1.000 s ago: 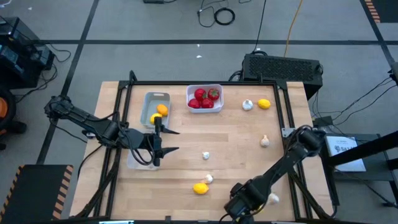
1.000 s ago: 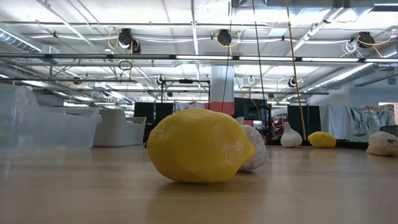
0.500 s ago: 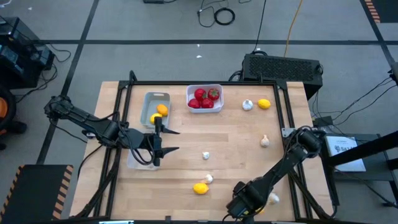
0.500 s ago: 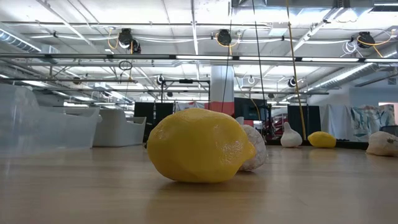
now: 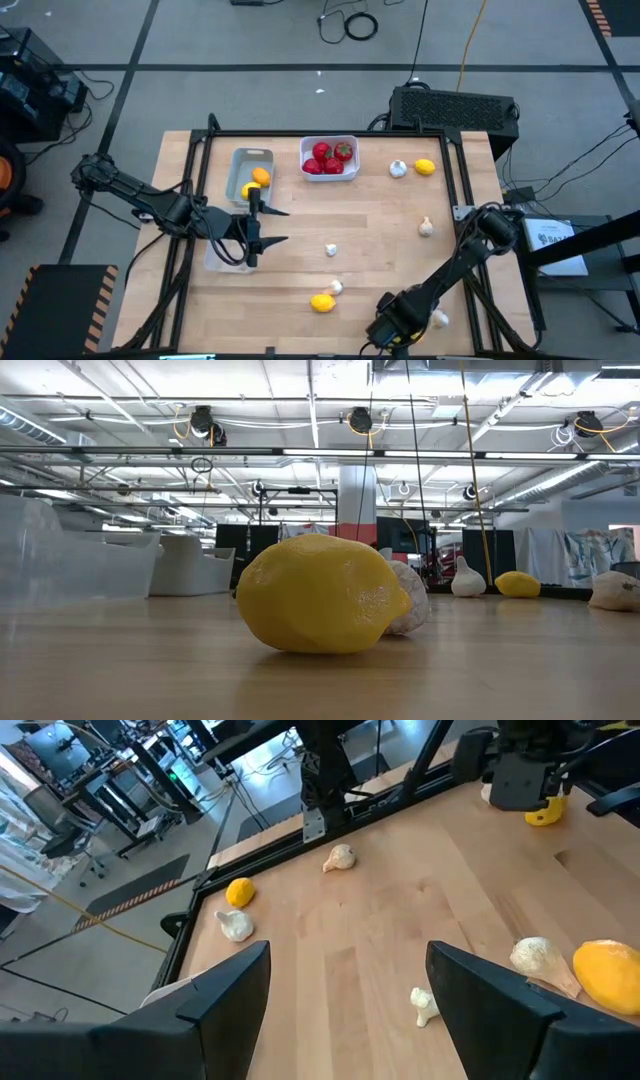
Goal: Sort produce into baskets
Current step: Put the yellow lemon into the gray bin
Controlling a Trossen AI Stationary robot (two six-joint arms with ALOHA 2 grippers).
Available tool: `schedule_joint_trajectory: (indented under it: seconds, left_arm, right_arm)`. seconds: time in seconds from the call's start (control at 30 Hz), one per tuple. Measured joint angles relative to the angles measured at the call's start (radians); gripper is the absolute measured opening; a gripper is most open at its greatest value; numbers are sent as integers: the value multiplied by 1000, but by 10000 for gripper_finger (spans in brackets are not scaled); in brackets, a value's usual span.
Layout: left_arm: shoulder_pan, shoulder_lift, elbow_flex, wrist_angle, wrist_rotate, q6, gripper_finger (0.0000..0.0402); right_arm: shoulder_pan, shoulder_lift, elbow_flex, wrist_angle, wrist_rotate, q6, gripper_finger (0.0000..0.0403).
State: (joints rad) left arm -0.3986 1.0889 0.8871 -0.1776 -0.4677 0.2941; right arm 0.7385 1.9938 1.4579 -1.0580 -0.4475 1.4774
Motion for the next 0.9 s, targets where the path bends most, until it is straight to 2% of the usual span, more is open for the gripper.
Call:
schedule_joint_trajectory:
  seconds: [0.23,0.63,0.9]
  left_arm:
    - [0,0,0,0,0,0,274]
    - [0,0,0,0,0,0,274]
    - [0,0,0,0,0,0,274]
  right_arm:
    - [10,0,-77,117,-4,19,215]
    - [10,0,-89,130,-3,-4,212]
    - [7,0,-89,169,-7,-21,160]
